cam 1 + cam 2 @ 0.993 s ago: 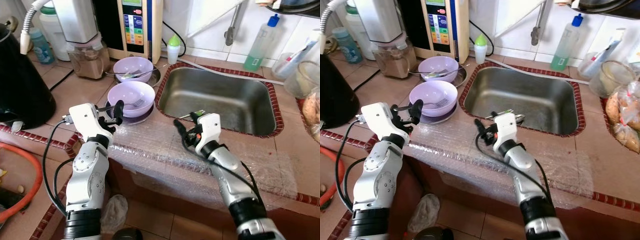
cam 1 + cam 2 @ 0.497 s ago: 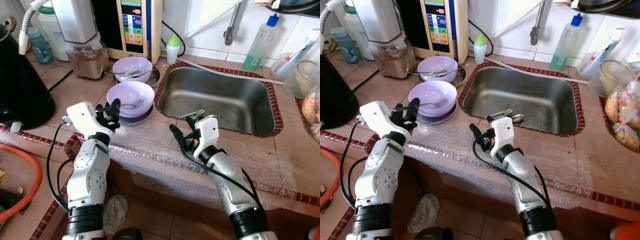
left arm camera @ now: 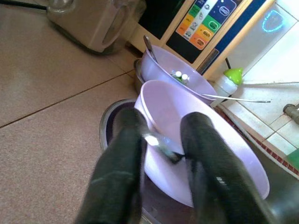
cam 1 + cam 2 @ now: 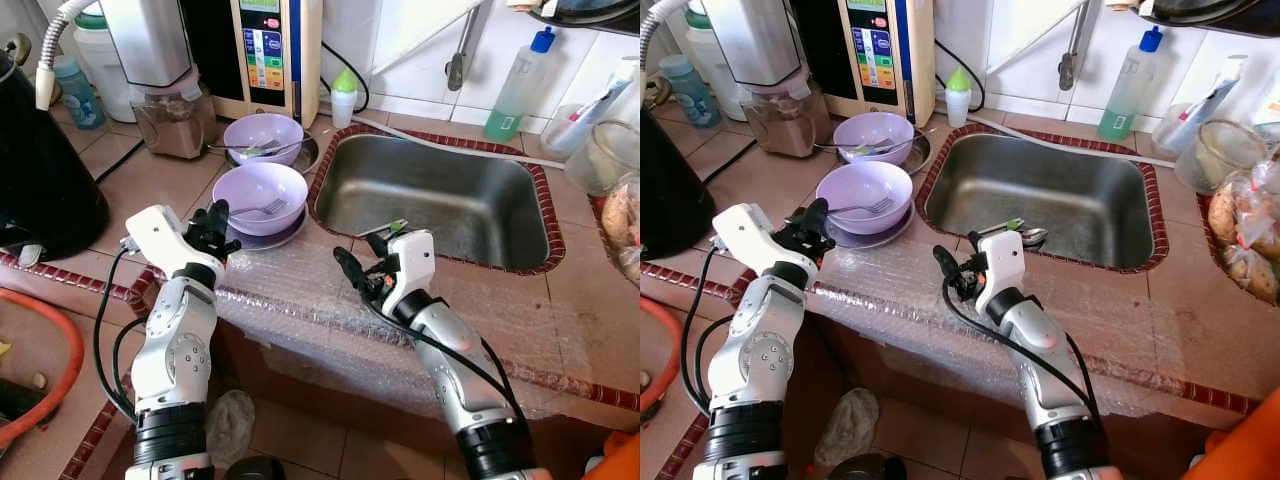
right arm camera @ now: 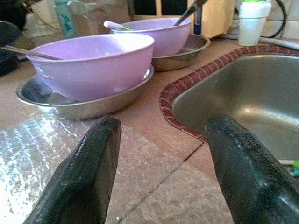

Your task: Kitchen organization

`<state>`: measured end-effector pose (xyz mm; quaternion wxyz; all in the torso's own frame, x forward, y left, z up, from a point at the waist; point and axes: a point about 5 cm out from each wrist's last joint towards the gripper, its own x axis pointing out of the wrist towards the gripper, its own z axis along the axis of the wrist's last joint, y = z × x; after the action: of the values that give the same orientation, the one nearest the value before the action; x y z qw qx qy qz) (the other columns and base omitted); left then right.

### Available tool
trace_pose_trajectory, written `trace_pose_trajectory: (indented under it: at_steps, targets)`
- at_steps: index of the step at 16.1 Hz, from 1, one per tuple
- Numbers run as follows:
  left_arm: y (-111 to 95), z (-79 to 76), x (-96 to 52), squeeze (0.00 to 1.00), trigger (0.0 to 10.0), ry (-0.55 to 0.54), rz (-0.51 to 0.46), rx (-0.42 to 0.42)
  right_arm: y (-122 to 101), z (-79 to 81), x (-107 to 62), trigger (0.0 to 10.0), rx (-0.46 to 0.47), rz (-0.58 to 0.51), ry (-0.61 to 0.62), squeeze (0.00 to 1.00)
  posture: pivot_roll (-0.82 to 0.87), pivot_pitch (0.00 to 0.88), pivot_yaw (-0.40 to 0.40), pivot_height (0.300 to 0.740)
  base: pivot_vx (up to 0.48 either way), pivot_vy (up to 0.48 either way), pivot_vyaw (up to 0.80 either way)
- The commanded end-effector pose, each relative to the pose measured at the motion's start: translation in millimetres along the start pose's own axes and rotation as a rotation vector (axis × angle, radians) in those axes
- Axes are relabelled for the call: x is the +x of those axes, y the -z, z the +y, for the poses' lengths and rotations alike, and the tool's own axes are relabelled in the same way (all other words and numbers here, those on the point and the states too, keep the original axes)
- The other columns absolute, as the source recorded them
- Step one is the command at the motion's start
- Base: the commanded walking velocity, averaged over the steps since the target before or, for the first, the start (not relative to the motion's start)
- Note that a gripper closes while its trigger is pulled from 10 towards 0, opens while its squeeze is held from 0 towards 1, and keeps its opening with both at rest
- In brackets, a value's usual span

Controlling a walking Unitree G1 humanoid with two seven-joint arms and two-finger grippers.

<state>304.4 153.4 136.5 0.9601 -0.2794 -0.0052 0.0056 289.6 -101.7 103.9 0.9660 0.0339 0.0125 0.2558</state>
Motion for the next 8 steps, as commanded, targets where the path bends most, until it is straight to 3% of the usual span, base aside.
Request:
trace_pose_trajectory:
  at_steps: [1, 4, 7, 8]
  targets:
    - [-1.4, -0.8, 2.9, 0.0, 0.0, -0.002, 0.008, -0.011, -3.8, 1.1, 0.9, 10.0, -0.013, -0.004, 0.011, 0.0, -0.03, 0.0, 0.037, 0.74, 0.0, 0.0, 0.0]
    - [-1.3, -0.1, 3.6, 0.0, 0.0, -0.005, 0.011, -0.017, -5.6, 2.4, 4.7, 10.0, 0.039, -0.023, 0.0, 0.0, -0.03, 0.0, 0.038, 0.74, 0.0, 0.0, 0.0]
    - [-3.0, -1.7, 4.7, 0.0, 0.0, -0.002, 0.008, -0.015, -5.6, 3.3, 6.1, 10.0, 0.03, -0.014, 0.022, 0.0, -0.03, 0.0, 0.038, 0.74, 0.0, 0.0, 0.0]
    - [-6.5, -4.8, 5.5, 0.0, 0.0, 0.01, -0.008, -0.009, -5.3, 5.6, 6.9, 10.0, -0.028, -0.021, 0.027, 0.0, -0.03, 0.0, 0.038, 0.74, 0.0, 0.0, 0.0]
